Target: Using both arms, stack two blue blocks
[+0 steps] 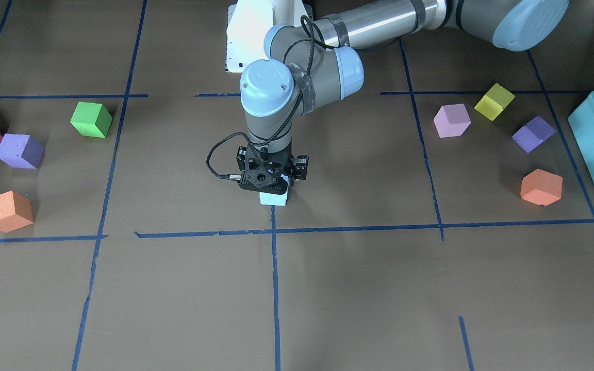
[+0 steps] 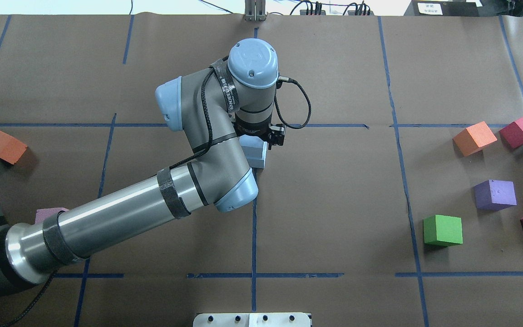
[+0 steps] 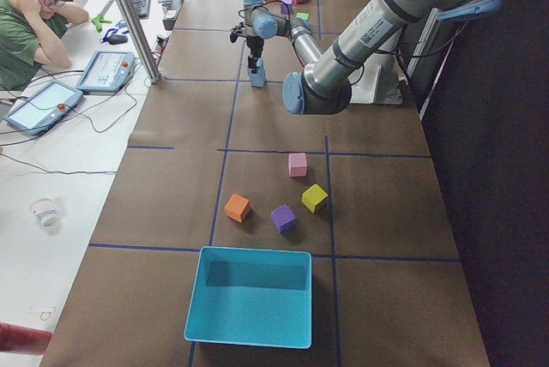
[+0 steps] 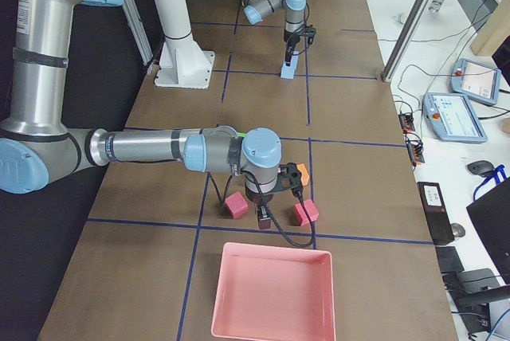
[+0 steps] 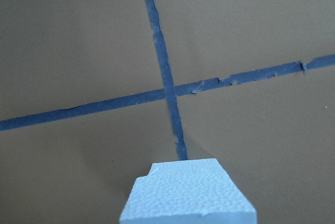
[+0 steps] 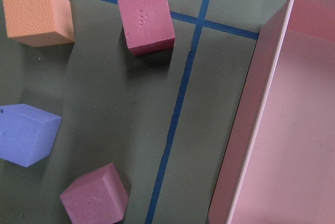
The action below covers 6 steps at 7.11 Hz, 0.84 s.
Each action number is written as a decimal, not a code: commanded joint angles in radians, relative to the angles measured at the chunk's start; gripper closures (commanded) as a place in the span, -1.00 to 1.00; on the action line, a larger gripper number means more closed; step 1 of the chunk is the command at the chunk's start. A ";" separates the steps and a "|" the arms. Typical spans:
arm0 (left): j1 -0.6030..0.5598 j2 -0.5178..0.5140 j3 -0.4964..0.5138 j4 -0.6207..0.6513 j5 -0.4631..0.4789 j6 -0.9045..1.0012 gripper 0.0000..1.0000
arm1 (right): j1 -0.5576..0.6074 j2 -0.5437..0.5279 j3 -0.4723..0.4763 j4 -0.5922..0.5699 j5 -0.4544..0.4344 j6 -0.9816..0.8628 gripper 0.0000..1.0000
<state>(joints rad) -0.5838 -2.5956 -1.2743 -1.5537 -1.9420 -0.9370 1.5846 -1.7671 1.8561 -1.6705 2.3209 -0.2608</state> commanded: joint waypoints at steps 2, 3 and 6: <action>-0.016 -0.001 -0.048 0.015 -0.008 -0.002 -1.00 | 0.000 0.000 0.000 0.000 0.000 0.000 -1.00; -0.054 -0.001 -0.107 0.059 -0.027 -0.002 -1.00 | 0.000 0.000 0.000 0.000 0.000 0.000 -1.00; -0.180 0.215 -0.344 0.113 -0.139 0.156 -1.00 | 0.000 0.000 -0.002 -0.002 0.000 0.002 -1.00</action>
<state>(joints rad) -0.7148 -2.5055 -1.5028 -1.4495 -2.0411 -0.8791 1.5842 -1.7671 1.8558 -1.6709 2.3209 -0.2604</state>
